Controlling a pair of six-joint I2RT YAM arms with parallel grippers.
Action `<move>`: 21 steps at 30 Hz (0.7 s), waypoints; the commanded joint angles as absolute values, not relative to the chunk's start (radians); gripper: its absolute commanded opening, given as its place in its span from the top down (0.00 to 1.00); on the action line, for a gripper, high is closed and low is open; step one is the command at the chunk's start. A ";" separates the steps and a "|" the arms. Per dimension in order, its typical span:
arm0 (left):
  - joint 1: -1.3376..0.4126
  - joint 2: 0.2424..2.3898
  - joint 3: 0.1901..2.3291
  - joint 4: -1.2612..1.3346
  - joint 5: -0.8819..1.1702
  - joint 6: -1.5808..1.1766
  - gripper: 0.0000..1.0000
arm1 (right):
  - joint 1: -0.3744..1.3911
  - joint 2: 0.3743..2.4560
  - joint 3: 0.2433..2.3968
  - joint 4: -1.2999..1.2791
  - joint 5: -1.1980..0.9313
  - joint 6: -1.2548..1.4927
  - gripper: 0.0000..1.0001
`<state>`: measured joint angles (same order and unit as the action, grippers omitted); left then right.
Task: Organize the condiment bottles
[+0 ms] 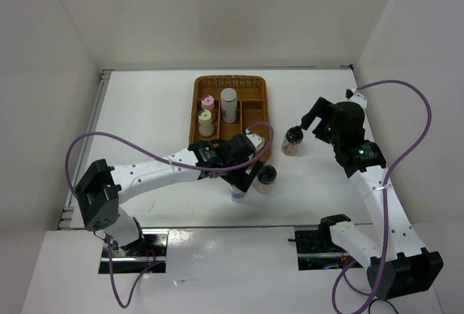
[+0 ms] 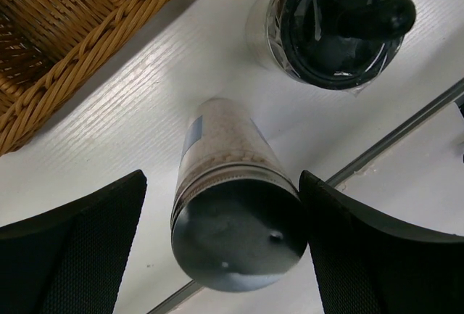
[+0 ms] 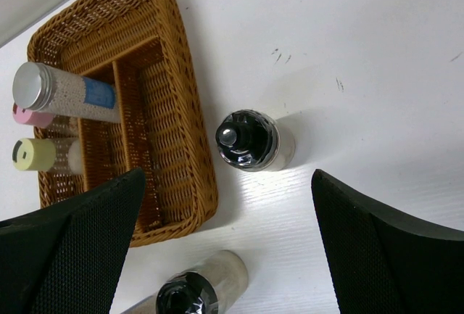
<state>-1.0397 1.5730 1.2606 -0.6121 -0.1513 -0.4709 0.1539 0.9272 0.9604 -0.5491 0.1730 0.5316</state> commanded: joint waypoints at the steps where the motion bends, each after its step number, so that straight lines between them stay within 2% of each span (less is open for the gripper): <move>1: -1.045 1.601 1.259 -0.581 -0.158 -0.462 0.09 | 0.147 0.919 0.960 -0.552 0.190 0.538 0.01; 4: -1.045 1.601 1.259 -0.581 -0.158 -0.462 0.18 | 0.147 0.928 0.960 -0.543 0.190 0.529 0.01; 7: -1.045 1.614 1.278 -0.594 -0.149 -0.462 0.36 | 0.147 0.940 0.960 -0.534 0.181 0.529 0.01; 10: -1.045 1.614 1.310 -0.635 -0.149 -0.472 0.47 | 0.147 0.952 0.951 -0.534 0.181 0.520 0.01; 13: -1.045 1.554 1.353 -0.699 -0.161 -0.483 0.50 | 0.147 0.965 0.951 -0.534 0.181 0.511 0.01; 19: -1.045 1.483 1.610 -0.873 -0.310 -0.482 0.50 | 0.147 1.021 0.951 -0.525 0.181 0.502 0.01; 21: -1.005 1.492 1.672 -0.888 -0.353 -0.470 0.47 | 0.147 1.043 0.951 -0.514 0.170 0.502 0.01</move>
